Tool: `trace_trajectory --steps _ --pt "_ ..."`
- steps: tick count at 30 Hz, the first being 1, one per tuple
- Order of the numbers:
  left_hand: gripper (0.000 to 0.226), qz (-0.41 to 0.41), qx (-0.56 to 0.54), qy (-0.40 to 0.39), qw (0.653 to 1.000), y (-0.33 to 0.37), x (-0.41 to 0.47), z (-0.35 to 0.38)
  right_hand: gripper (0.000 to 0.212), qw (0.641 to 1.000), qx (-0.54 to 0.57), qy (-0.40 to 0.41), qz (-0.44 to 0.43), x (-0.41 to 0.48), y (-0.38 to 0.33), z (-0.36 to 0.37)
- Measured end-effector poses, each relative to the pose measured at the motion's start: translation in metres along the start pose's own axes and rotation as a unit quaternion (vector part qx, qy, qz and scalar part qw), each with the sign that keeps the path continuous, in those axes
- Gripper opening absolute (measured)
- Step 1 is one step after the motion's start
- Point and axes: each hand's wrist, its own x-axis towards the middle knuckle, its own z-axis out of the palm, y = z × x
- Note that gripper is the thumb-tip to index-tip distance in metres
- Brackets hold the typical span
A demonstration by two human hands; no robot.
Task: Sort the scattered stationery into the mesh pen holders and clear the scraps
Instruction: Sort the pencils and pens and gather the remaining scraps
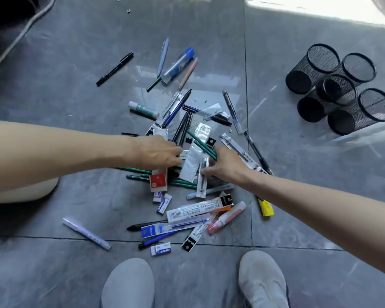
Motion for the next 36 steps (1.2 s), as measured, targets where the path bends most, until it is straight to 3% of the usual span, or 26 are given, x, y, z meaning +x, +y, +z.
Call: trace_trajectory --steps 2,3,6,9,11,14,20,25,28,31,33,36 --pt "0.03 -0.032 0.004 -0.073 0.997 -0.009 0.003 -0.006 0.04 1.0 -0.018 -0.001 0.016 0.002 0.001 0.005" --pt "0.031 -0.046 0.005 -0.067 0.997 -0.013 0.006 -0.009 0.041 0.999 -0.026 -0.006 0.025 0.003 0.0 0.006" --pt "0.034 -0.079 -0.046 0.04 0.995 -0.021 0.003 -0.008 0.035 0.998 -0.014 -0.026 0.055 0.006 -0.005 0.005" --pt "0.014 -0.021 -0.078 0.116 0.99 -0.001 0.001 -0.002 0.027 0.997 0.011 -0.019 0.067 0.009 -0.009 0.001" --pt "0.014 -0.016 -0.108 0.072 0.991 0.024 0.004 0.0 0.025 0.996 0.037 0.0 0.077 0.01 -0.007 -0.001" --pt "0.019 -0.054 -0.087 -0.054 0.993 0.051 0.01 0.005 0.027 0.995 0.024 0.018 0.094 0.01 0.0 -0.006" --pt "0.021 -0.12 -0.1 -0.009 0.988 0.066 0.018 0.011 0.026 0.992 -0.093 -0.004 0.089 0.005 0.013 -0.016" --pt "0.024 -0.225 -0.107 -0.019 0.968 0.069 0.024 0.009 0.024 0.992 -0.088 0.028 0.088 0.001 0.018 -0.021" --pt "0.026 -0.2 -0.112 -0.029 0.973 0.066 0.026 0.004 0.029 0.993 -0.027 0.091 0.067 -0.002 0.017 -0.024" --pt "0.023 -0.172 -0.154 -0.025 0.973 0.056 0.026 -0.005 0.019 0.985 0.093 0.133 0.064 -0.003 0.011 -0.023" --pt "0.018 -0.177 -0.199 -0.036 0.963 0.048 0.024 -0.011 0.009 0.964 0.215 0.13 0.091 0.001 0.007 -0.021" --pt "0.015 -0.209 -0.2 -0.004 0.957 0.043 0.023 -0.019 0.018 0.912 0.38 0.08 0.135 0.001 0.004 -0.026"
